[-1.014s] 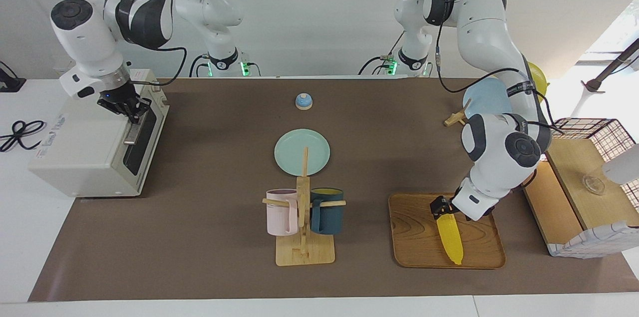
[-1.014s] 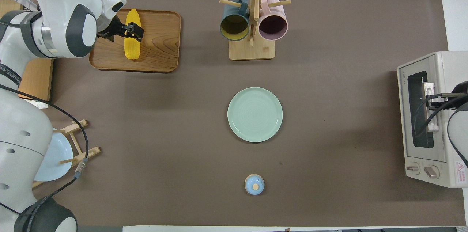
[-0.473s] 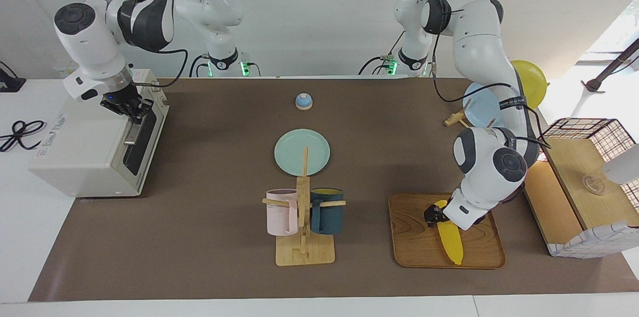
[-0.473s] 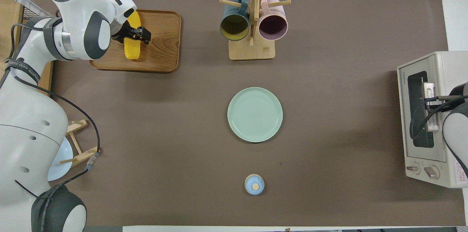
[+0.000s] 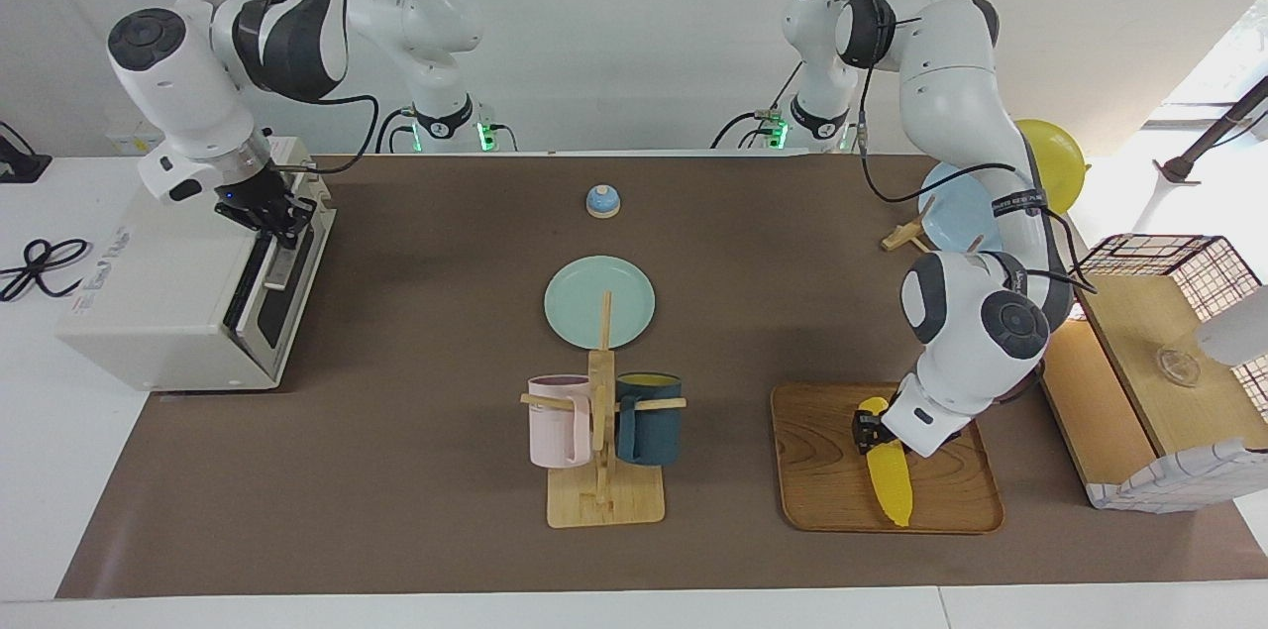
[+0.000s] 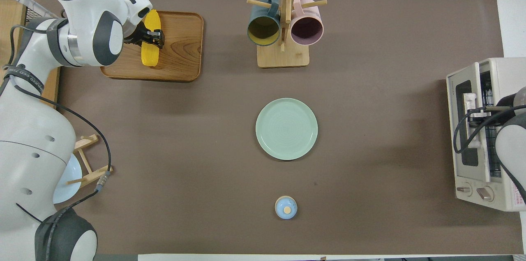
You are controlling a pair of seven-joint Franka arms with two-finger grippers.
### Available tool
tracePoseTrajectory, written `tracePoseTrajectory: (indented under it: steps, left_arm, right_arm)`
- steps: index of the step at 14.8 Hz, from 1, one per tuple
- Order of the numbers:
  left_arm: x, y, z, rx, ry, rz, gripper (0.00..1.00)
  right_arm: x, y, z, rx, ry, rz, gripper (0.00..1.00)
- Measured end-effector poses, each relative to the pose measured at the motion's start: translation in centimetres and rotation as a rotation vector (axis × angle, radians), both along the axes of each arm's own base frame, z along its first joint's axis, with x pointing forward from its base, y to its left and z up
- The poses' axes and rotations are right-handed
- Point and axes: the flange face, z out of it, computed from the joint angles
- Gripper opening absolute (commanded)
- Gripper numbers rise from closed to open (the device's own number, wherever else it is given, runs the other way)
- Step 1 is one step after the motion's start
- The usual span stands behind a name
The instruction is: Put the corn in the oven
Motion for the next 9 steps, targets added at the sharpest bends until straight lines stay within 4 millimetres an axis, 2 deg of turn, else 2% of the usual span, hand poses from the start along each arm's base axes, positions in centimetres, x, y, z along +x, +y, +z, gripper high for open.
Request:
tracePoseTrajectory:
  steps: [2, 3, 4, 6, 8, 9]
  left_arm:
    - [-0.2, -0.1, 0.4, -0.011, 0.032, 0.004, 0.00]
    - [-0.3, -0.3, 1.6, -0.039, 0.036, 0.013, 0.00]
    - [-0.4, -0.7, 3.8, -0.077, 0.034, 0.027, 0.00]
    - [-1.6, -1.5, 9.8, -0.122, 0.034, 0.073, 0.00]
    - [-4.0, -3.2, 15.8, -0.130, 0.045, 0.115, 0.00]
    - [-5.3, -4.5, 18.0, -0.132, 0.051, 0.136, 0.00]
  right_arm:
    - [0.1, 1.5, -0.6, 0.002, 0.004, -0.011, 0.00]
    - [0.1, 2.2, -1.1, 0.008, 0.004, -0.017, 0.00]
    - [0.2, 2.8, -1.6, 0.024, 0.003, -0.021, 0.00]
    - [0.2, 3.5, -2.5, 0.051, 0.002, -0.023, 0.00]
    - [0.2, 4.0, -3.2, 0.068, -0.001, -0.029, 0.00]
    - [0.2, 4.4, -3.7, 0.080, 0.000, -0.037, 0.00]
